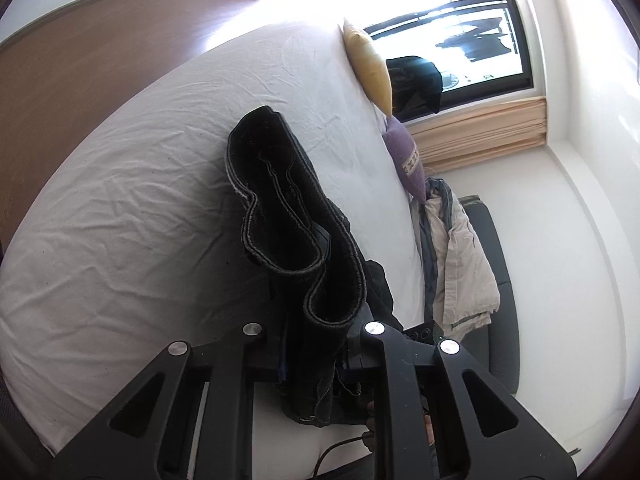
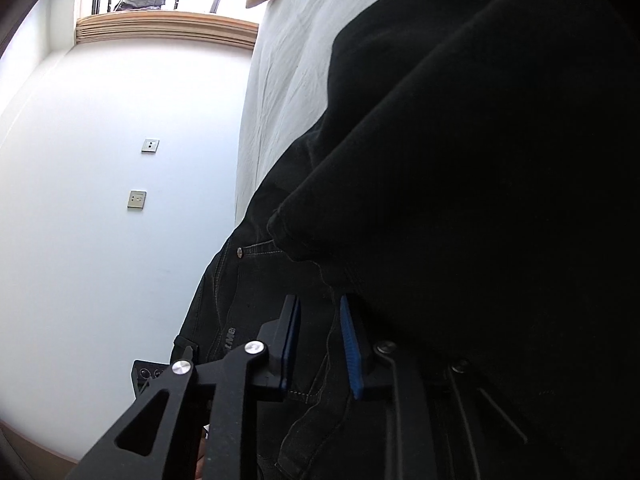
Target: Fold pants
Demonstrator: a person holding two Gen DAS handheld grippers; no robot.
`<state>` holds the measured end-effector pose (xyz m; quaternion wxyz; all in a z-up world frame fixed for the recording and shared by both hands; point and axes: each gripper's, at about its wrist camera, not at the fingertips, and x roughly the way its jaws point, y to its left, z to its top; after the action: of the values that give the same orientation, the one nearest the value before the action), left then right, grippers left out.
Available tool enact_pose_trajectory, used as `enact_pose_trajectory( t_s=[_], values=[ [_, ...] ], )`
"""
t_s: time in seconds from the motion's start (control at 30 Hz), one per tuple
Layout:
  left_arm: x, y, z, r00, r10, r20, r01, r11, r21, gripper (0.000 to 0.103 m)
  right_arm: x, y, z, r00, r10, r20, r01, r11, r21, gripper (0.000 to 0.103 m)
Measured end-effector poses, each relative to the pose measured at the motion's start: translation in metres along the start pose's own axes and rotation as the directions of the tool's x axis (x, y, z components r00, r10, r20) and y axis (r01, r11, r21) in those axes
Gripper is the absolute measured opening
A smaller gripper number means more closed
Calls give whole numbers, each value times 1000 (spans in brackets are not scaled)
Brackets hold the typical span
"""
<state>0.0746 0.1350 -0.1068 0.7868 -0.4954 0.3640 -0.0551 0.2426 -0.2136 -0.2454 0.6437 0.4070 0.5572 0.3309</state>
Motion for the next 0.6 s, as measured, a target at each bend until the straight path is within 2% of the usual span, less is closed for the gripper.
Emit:
enact_pose_trajectory(
  t_s=[0.1, 0.13, 0.17, 0.2, 0.23, 0.27, 0.33, 0.43, 0.5, 0.6],
  values=[
    [0, -33, 0, 1000, 6, 1, -6, 997, 81, 15, -5, -1, -3, 1000, 22, 13, -22, 1000, 10, 16],
    [1, -46, 0, 1000, 10, 0, -10, 993, 115, 15, -10, 2, -4, 999, 41, 26, -41, 999, 13, 32],
    [3, -62, 0, 1000, 14, -2, -13, 988, 154, 15, -19, 6, -5, 996, 71, 48, -71, 997, 7, 56],
    [5, -79, -2, 1000, 19, -5, -18, 979, 202, 15, -30, 13, -6, 993, 89, 74, -88, 996, -11, 67],
    [10, -98, -5, 1000, 28, -6, -26, 966, 256, 15, -43, 20, -6, 992, 77, 97, -74, 997, -38, 83],
    [14, -117, -10, 999, 36, -11, -31, 950, 311, 15, -55, 26, -5, 992, 57, 109, -50, 996, -67, 88],
    [30, -158, -29, 998, 51, -37, -31, 903, 428, 15, -79, 35, -1, 991, 75, 108, -64, 992, -106, 88],
    [69, -213, -67, 994, 80, -80, -19, 813, 582, 16, -126, 46, -5, 985, 130, 111, -112, 982, -152, 88],
    [99, -233, -99, 987, 109, -116, -7, 758, 652, 16, -153, 56, -7, 983, 143, 118, -117, 972, -205, 88],
    [135, -246, -146, 975, 181, -130, -20, 652, 758, 16, -181, 61, -14, 986, 133, 103, -103, 960, -260, 89]
  ],
)
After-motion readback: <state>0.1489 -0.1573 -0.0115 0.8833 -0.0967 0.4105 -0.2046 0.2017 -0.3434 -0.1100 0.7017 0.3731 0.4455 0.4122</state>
